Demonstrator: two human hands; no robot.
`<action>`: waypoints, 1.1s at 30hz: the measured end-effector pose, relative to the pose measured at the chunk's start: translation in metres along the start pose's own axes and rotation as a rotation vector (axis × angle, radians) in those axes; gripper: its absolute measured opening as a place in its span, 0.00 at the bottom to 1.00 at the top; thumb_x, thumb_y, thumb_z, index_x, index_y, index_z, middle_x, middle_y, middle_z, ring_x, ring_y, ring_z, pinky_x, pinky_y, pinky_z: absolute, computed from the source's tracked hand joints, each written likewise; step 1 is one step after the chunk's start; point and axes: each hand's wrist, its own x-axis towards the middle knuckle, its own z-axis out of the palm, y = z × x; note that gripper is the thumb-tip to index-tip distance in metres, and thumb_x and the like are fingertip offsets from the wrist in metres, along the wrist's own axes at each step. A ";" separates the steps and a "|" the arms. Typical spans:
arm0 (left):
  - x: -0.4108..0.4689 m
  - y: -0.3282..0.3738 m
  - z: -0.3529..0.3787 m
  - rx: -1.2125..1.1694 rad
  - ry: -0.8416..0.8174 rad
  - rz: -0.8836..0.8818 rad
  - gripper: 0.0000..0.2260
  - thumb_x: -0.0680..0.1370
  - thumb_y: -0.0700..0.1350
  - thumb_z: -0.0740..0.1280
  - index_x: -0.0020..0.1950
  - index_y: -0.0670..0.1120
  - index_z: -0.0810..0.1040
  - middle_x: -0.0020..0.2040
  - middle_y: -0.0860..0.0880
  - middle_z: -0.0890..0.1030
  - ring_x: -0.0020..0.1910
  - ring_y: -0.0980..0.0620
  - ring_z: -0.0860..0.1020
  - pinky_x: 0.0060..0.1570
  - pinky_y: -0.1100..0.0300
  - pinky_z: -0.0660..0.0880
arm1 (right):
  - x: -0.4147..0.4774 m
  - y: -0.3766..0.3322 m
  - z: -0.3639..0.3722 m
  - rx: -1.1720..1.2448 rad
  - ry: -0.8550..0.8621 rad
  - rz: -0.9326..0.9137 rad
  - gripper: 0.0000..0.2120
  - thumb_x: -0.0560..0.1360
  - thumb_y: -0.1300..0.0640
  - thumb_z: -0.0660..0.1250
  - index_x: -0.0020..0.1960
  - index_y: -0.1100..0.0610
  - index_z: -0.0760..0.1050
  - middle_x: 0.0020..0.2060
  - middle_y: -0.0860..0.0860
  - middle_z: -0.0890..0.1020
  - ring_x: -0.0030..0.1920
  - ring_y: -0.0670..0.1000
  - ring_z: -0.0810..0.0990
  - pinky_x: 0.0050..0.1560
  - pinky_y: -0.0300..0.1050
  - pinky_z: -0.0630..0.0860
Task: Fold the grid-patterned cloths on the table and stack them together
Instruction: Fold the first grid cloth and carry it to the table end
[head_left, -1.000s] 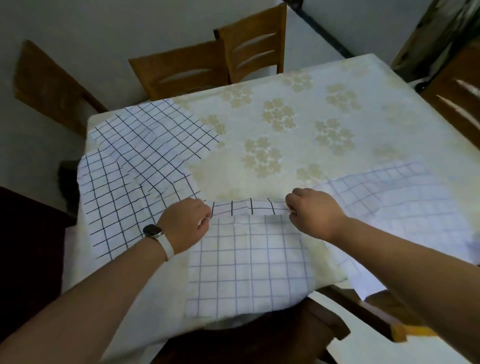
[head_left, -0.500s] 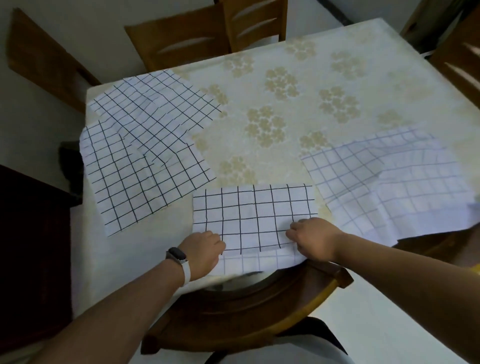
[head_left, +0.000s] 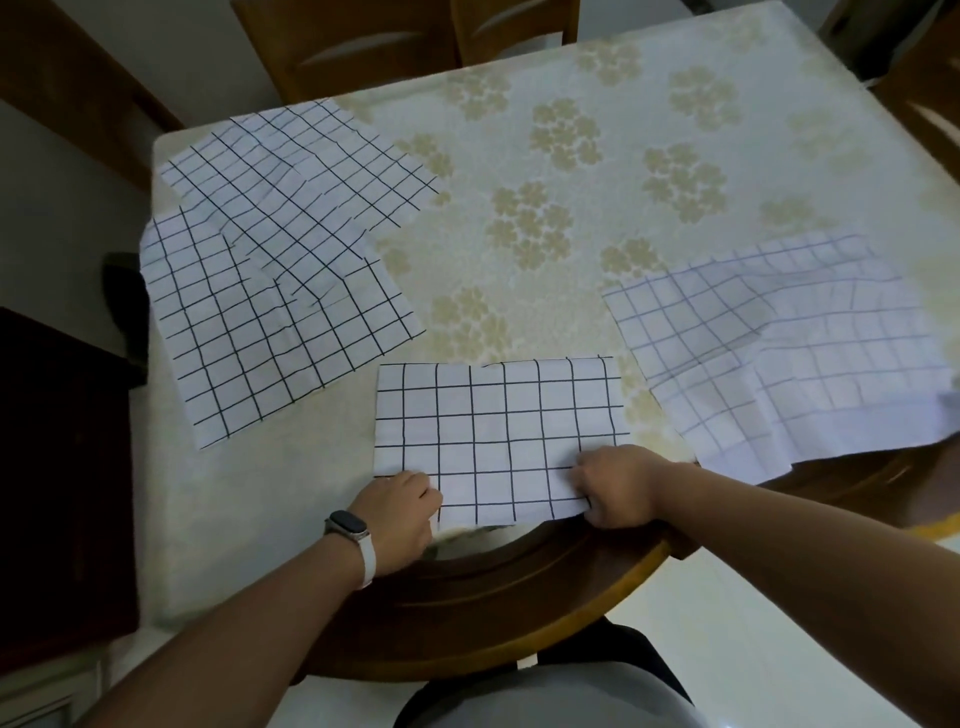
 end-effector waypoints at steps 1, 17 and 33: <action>-0.002 0.001 -0.001 -0.008 0.003 0.001 0.09 0.74 0.49 0.62 0.51 0.49 0.77 0.50 0.51 0.76 0.48 0.50 0.75 0.45 0.57 0.73 | -0.001 0.000 0.001 0.009 0.004 -0.002 0.14 0.73 0.44 0.61 0.53 0.52 0.75 0.48 0.49 0.75 0.48 0.51 0.76 0.47 0.48 0.77; 0.114 -0.065 -0.094 -0.113 0.090 -0.295 0.13 0.78 0.44 0.57 0.62 0.48 0.71 0.59 0.48 0.73 0.57 0.47 0.71 0.54 0.51 0.71 | 0.054 0.057 -0.075 0.131 0.361 0.362 0.16 0.76 0.55 0.59 0.63 0.56 0.70 0.57 0.54 0.73 0.57 0.56 0.72 0.51 0.50 0.74; 0.125 -0.096 -0.083 -0.187 -0.047 -0.267 0.08 0.80 0.48 0.56 0.43 0.51 0.70 0.42 0.52 0.73 0.39 0.50 0.73 0.37 0.57 0.67 | 0.088 0.096 -0.084 0.190 0.193 0.271 0.03 0.74 0.57 0.62 0.47 0.55 0.73 0.46 0.52 0.72 0.48 0.55 0.75 0.43 0.45 0.69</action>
